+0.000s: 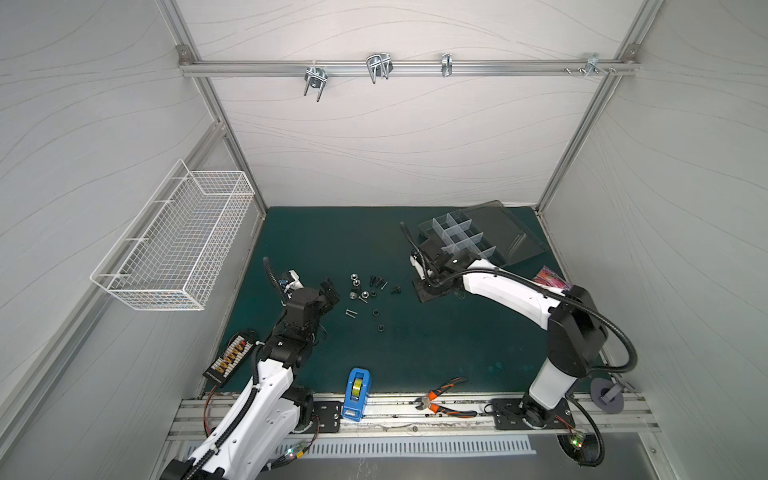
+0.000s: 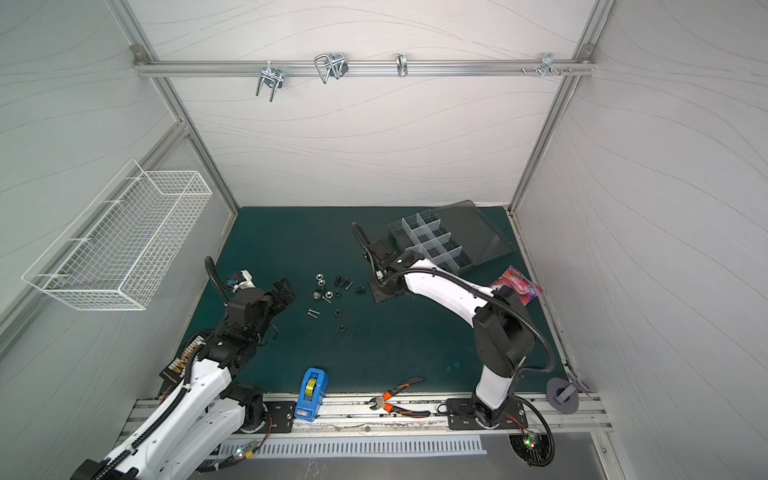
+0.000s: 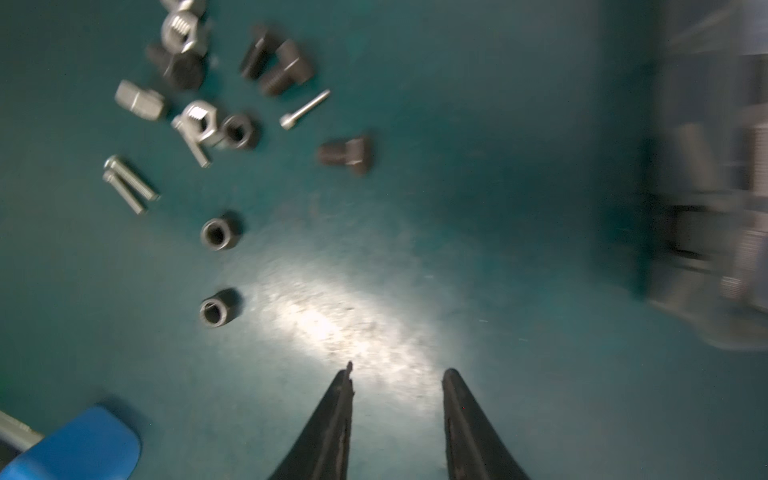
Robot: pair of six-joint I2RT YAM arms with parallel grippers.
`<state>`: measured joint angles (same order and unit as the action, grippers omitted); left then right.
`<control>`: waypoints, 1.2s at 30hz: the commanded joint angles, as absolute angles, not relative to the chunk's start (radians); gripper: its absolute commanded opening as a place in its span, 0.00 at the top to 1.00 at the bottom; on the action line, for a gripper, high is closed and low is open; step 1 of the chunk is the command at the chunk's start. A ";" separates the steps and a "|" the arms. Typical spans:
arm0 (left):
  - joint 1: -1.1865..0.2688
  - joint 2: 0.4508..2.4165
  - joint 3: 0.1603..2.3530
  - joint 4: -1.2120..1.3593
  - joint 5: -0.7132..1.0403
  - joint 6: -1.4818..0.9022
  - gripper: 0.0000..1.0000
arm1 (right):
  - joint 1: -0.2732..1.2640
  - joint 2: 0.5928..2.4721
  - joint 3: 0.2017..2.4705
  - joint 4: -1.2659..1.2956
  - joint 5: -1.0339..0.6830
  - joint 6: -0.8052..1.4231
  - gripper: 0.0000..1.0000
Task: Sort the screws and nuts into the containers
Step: 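Move the right gripper back over the pile toward another black nut, then lower the right gripper and close it on a black hex nut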
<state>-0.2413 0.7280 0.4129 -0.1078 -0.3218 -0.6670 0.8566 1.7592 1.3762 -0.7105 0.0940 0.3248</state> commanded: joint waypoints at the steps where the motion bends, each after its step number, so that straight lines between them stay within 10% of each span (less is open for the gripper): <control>1: -0.242 0.724 0.424 -0.098 -0.338 -0.689 0.00 | 0.910 1.824 1.421 -0.701 0.050 0.345 0.62; 36: -0.243 0.733 0.416 -0.088 -0.341 -0.689 0.00 | 1.117 2.202 1.690 -0.810 0.046 0.261 0.59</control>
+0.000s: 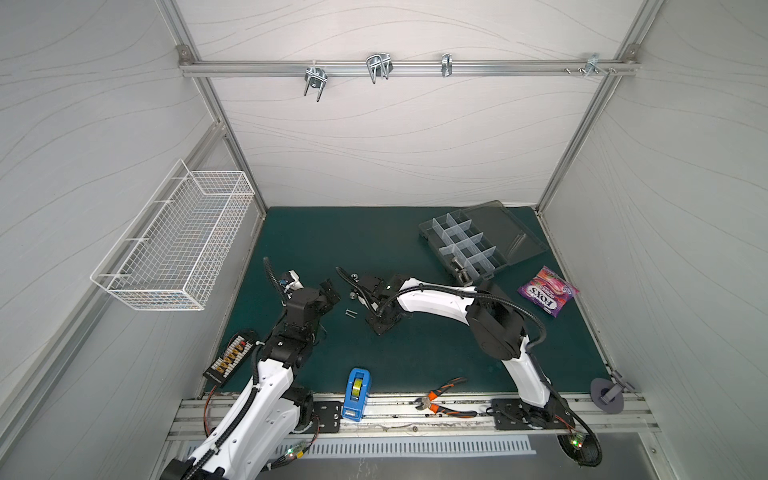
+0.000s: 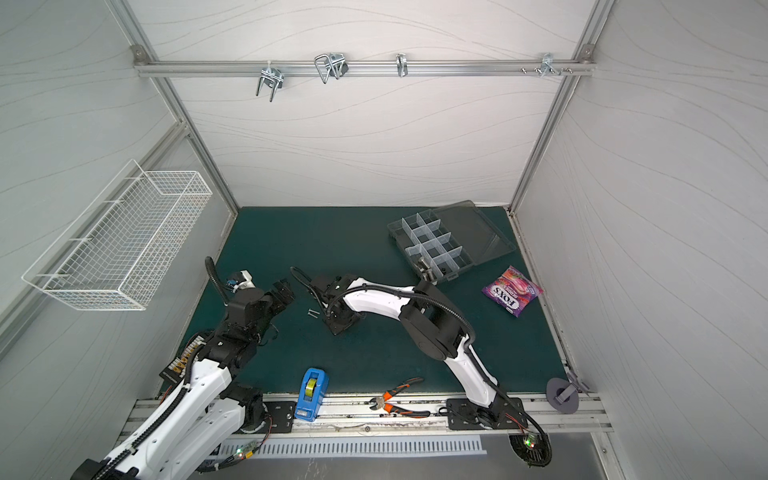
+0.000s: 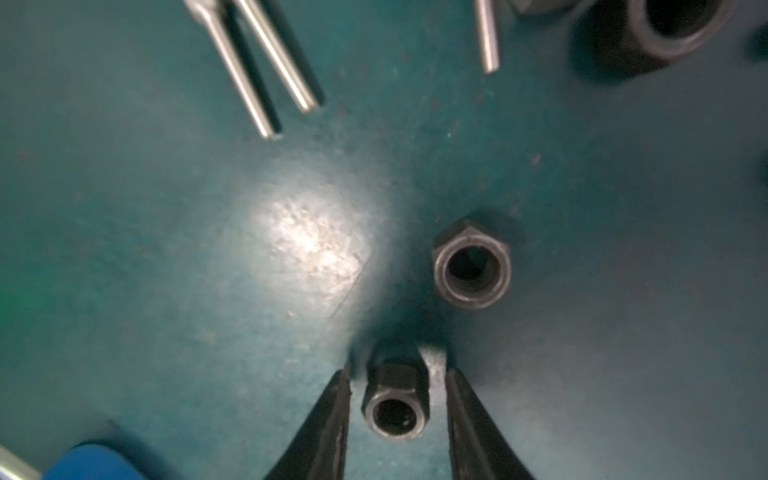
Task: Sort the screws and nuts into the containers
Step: 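Lower the right gripper and close it on a black hex nut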
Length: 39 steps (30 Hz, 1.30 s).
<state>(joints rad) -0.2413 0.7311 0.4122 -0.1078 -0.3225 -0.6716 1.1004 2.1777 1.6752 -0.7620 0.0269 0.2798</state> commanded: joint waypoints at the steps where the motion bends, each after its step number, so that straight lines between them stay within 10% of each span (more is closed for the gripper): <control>1: -0.243 0.733 0.416 -0.088 -0.342 -0.689 0.00 | 1.121 2.203 1.688 -0.813 0.052 0.260 0.59; 39: -0.242 0.738 0.419 -0.085 -0.345 -0.685 0.00 | 1.126 2.198 1.673 -0.823 0.076 0.265 0.93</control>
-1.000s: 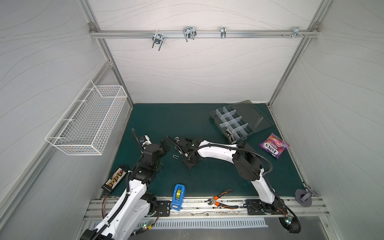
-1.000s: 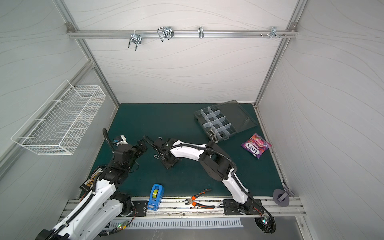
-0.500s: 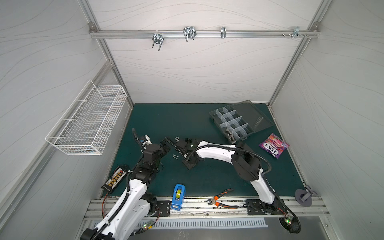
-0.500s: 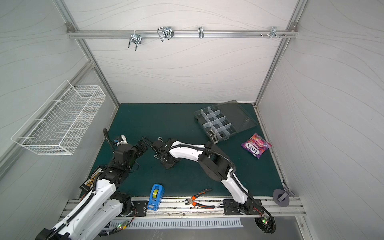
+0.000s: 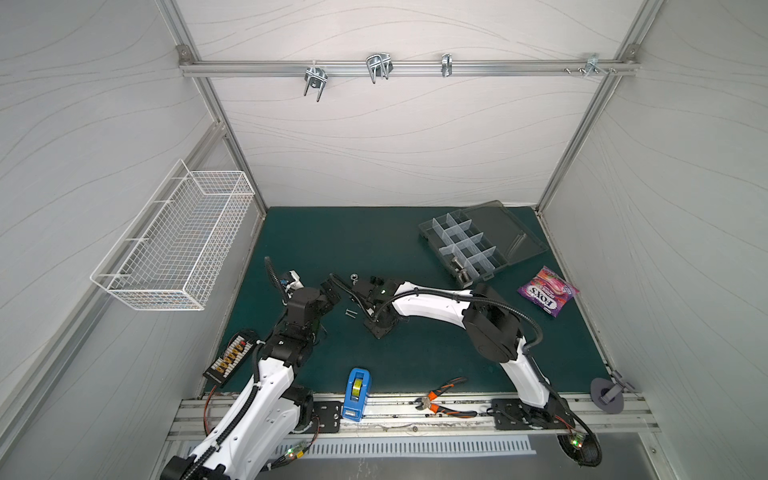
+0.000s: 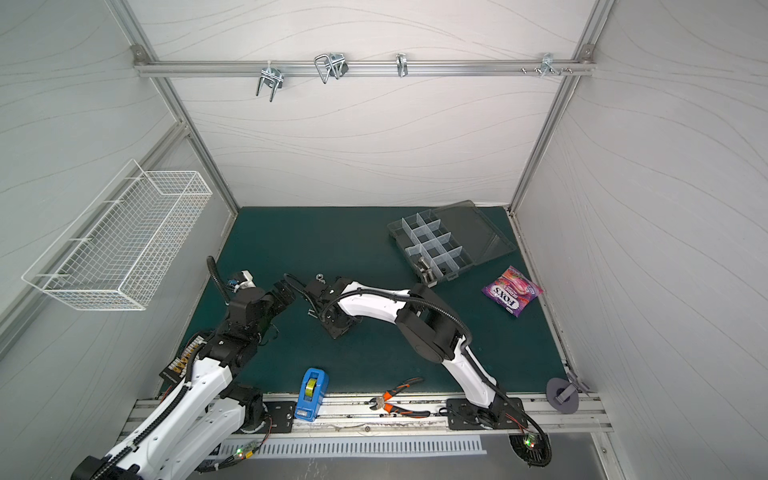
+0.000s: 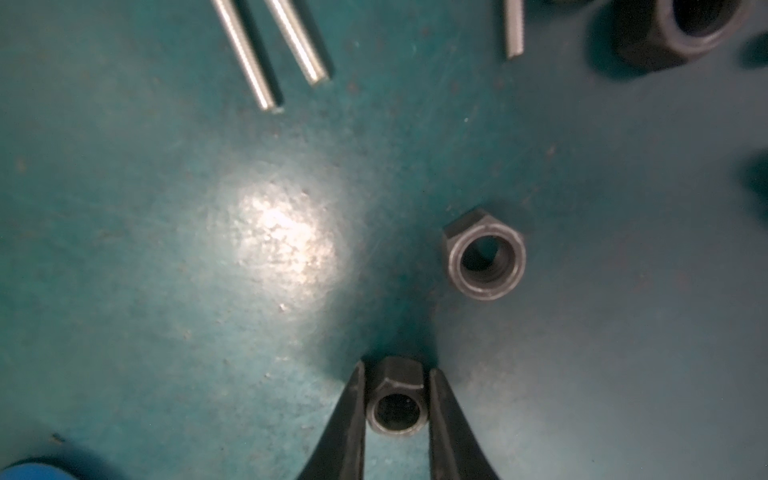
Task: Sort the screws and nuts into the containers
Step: 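Lower the right gripper and close it on a black hex nut, then carry the black nut into the compartment holding the first nut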
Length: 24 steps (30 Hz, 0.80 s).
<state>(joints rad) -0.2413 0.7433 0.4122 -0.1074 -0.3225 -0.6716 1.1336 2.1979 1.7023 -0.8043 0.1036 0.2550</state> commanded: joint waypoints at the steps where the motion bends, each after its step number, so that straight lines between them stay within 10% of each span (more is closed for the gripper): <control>1: -0.242 0.737 0.417 -0.085 -0.345 -0.686 0.00 | 1.120 2.192 1.669 -0.821 0.075 0.270 0.94; 24: -0.242 0.747 0.419 -0.078 -0.337 -0.689 0.00 | 0.766 1.848 1.489 -0.816 0.228 0.241 0.98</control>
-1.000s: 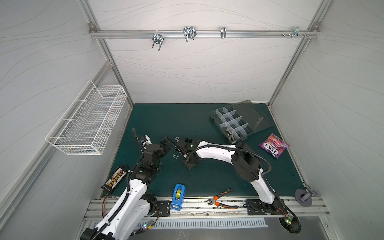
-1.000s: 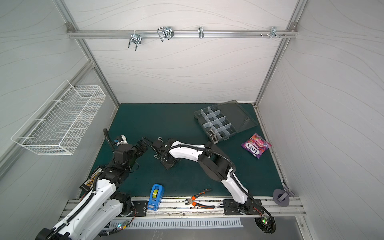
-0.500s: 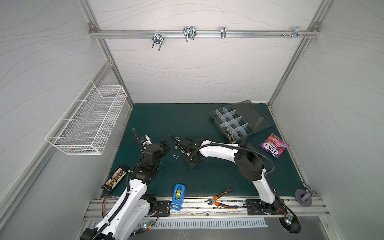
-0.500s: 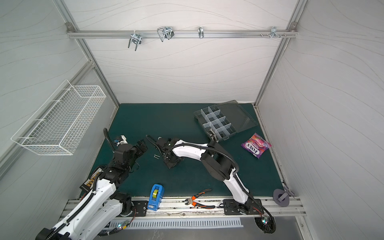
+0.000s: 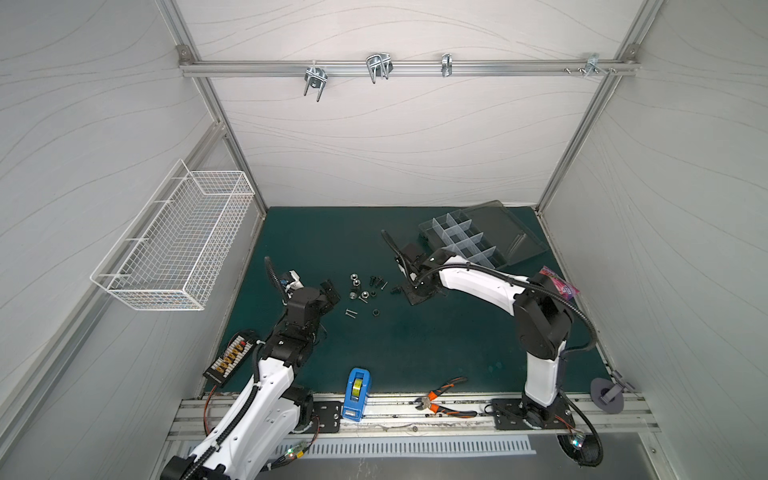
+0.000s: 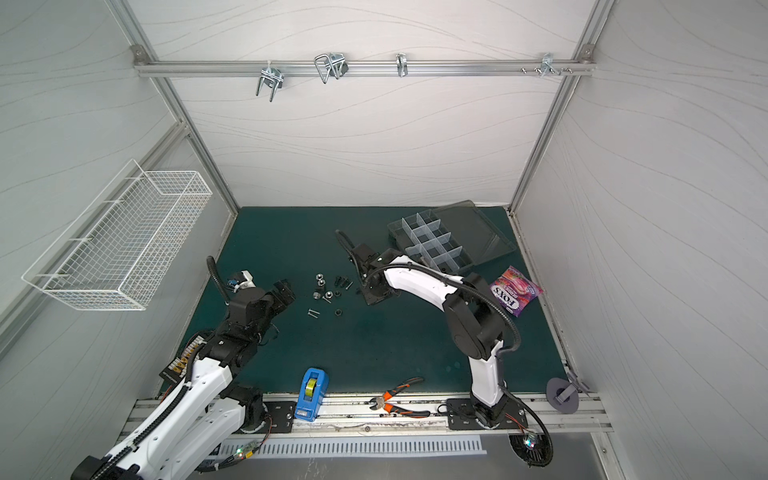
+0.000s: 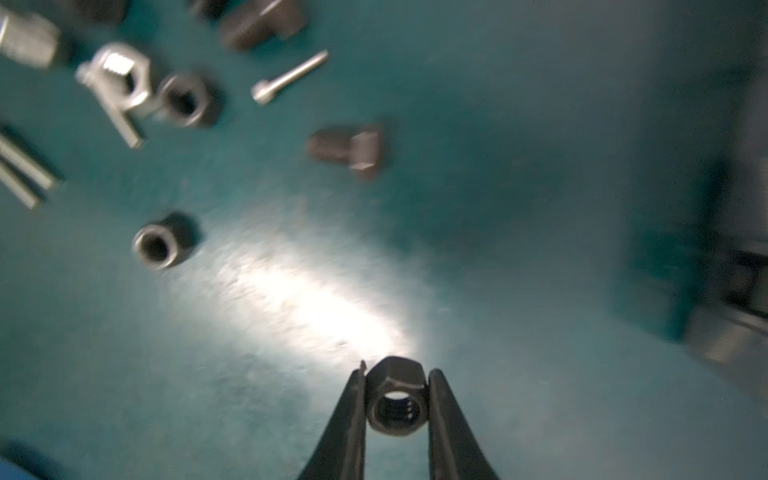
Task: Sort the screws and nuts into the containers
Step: 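Carry the black nut into the compartment holding the first nut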
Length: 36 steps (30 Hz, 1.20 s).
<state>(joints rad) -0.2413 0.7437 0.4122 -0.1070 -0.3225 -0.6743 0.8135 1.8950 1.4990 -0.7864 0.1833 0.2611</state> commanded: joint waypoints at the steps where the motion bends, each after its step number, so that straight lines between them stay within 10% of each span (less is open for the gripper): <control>1: -0.242 0.747 0.419 -0.078 -0.337 -0.689 0.00 | 0.743 1.837 1.488 -0.814 0.234 0.237 0.98; 36: -0.242 0.752 0.422 -0.077 -0.324 -0.690 0.00 | 0.302 1.944 1.548 -0.779 0.259 0.176 0.96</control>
<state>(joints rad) -0.2413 0.7601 0.4122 -0.1062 -0.3210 -0.6838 0.3115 1.9083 1.5177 -0.7692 0.2497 0.1986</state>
